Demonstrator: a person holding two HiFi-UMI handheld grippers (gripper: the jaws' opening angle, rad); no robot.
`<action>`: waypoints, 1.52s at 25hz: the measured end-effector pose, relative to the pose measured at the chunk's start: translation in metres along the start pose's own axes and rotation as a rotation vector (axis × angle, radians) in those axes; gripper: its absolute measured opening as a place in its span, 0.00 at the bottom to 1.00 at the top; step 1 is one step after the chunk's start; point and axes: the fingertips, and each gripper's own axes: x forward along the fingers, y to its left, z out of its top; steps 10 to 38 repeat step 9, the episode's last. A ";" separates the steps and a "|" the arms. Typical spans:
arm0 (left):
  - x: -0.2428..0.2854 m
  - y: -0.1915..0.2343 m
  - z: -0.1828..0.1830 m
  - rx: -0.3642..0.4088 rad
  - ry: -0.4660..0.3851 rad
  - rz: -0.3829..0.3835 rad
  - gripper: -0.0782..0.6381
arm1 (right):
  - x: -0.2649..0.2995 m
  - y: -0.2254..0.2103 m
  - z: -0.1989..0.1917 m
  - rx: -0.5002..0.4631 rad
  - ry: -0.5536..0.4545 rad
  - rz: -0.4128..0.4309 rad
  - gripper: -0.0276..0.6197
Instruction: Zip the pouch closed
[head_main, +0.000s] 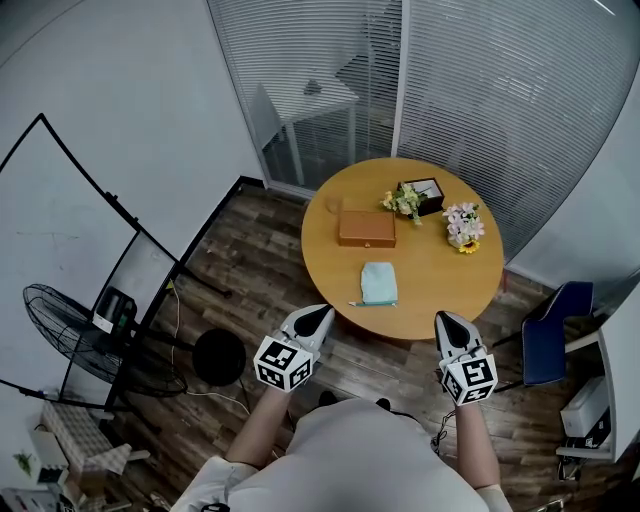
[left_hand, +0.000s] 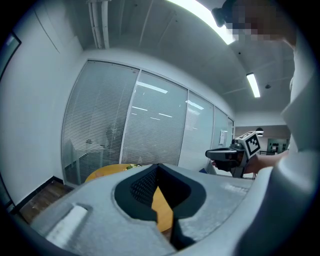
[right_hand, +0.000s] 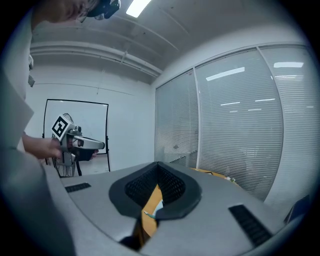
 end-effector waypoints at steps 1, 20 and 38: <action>0.000 -0.001 -0.001 -0.001 0.000 0.000 0.13 | 0.000 -0.001 0.000 0.001 0.000 0.000 0.05; -0.002 0.000 0.004 0.000 -0.006 -0.004 0.13 | 0.002 0.003 0.007 -0.009 -0.010 0.004 0.05; -0.002 0.000 0.004 0.000 -0.006 -0.004 0.13 | 0.002 0.003 0.007 -0.009 -0.010 0.004 0.05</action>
